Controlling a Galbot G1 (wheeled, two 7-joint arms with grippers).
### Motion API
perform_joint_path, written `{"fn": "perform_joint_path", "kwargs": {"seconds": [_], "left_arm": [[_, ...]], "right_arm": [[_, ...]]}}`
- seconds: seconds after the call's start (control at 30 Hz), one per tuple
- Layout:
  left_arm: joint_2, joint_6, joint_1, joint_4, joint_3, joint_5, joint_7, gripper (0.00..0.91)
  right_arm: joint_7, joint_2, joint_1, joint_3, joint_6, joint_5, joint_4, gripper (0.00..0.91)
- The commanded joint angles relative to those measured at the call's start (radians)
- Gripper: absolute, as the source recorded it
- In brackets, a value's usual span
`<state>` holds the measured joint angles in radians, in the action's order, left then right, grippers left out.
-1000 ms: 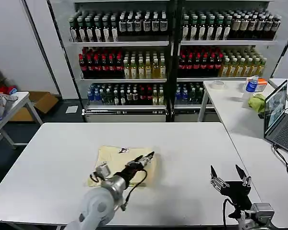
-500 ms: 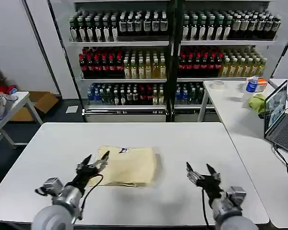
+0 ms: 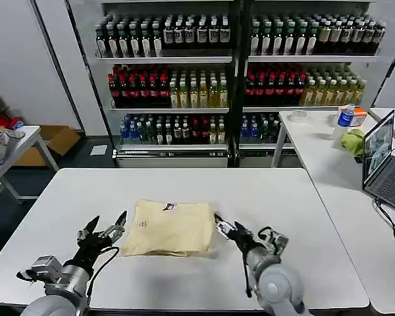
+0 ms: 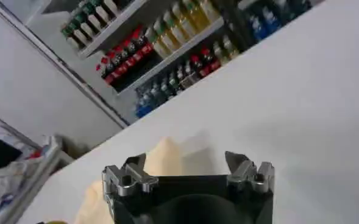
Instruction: Fold and organize the clothes.
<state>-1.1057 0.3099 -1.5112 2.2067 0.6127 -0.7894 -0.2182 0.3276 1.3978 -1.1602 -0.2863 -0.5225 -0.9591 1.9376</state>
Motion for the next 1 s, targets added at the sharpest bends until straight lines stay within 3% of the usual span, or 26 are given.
{"fn": "perform_joint_path", "kwargs": {"seconds": [0.03, 0.37, 0.4, 0.43, 0.5, 1.0], "left_arm": [[0.008, -0.01, -0.04, 0.012, 0.042, 0.03, 0.006, 0.907], [0.008, -0.01, -0.035, 0.013, 0.051, 0.017, 0.007, 0.907], [0.01, -0.01, -0.036, 0.014, 0.052, 0.016, 0.008, 0.907], [0.011, -0.01, -0.035, 0.014, 0.053, 0.014, 0.008, 0.907], [0.011, -0.01, -0.034, 0.013, 0.054, 0.012, 0.008, 0.907], [-0.003, -0.007, -0.017, 0.003, 0.028, 0.015, 0.009, 0.907]], "right_arm": [[-0.012, 0.145, 0.146, 0.041, -0.011, -0.102, -0.233, 0.907], [-0.012, 0.211, 0.16, 0.039, 0.0, -0.084, -0.308, 0.907], [-0.012, 0.211, 0.159, 0.041, 0.003, -0.084, -0.307, 0.796], [-0.01, 0.211, 0.156, 0.044, 0.006, -0.082, -0.307, 0.403], [-0.009, 0.21, 0.154, 0.049, 0.01, -0.078, -0.307, 0.0], [-0.01, 0.146, 0.133, 0.036, 0.027, -0.079, -0.279, 0.0]]}}
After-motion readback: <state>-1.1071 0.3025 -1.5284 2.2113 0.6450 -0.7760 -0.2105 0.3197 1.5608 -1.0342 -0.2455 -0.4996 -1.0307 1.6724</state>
